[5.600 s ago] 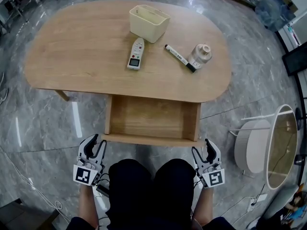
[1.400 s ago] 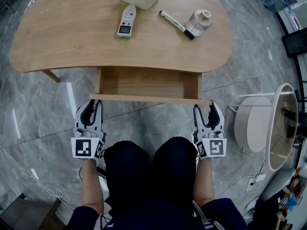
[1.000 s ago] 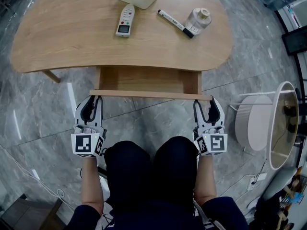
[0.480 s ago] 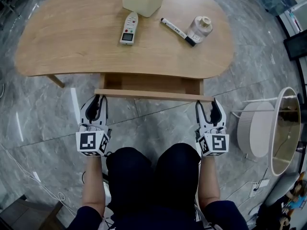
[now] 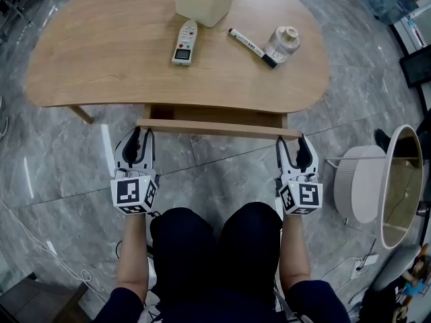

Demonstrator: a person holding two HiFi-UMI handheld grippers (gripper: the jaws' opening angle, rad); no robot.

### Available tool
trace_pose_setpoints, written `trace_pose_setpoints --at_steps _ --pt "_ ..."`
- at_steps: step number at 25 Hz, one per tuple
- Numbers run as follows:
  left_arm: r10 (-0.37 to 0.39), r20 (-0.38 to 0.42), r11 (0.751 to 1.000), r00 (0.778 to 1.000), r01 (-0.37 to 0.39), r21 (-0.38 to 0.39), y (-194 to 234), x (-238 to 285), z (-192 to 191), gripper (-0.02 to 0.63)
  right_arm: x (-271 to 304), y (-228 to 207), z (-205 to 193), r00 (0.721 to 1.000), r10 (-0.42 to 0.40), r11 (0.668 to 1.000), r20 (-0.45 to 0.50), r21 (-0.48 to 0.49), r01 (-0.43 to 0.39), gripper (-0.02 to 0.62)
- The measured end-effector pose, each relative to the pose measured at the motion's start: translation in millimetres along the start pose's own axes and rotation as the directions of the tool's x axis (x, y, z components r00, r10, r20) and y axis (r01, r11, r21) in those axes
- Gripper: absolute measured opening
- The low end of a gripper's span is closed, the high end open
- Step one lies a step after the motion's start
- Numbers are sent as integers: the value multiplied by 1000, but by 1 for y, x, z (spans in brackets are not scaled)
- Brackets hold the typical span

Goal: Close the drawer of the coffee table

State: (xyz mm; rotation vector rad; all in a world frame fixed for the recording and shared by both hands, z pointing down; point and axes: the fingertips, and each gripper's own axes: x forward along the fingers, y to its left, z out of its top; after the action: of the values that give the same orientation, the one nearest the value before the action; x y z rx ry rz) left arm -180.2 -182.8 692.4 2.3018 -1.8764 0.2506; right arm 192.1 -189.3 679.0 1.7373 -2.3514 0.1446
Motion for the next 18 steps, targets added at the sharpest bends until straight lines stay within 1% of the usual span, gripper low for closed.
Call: trace_pose_setpoints --at_steps 6,9,18 --pt "26 11 1000 1000 -26 1 2 5 1 114 7 -2 2 1000 -7 1000 -1 4 7 256" --pt "29 11 1000 1000 -29 -4 3 6 1 124 8 -3 2 1000 -12 1000 -3 7 12 256" --pt "37 7 999 999 -37 13 8 18 3 146 19 -6 3 1000 -25 1000 3 11 25 256"
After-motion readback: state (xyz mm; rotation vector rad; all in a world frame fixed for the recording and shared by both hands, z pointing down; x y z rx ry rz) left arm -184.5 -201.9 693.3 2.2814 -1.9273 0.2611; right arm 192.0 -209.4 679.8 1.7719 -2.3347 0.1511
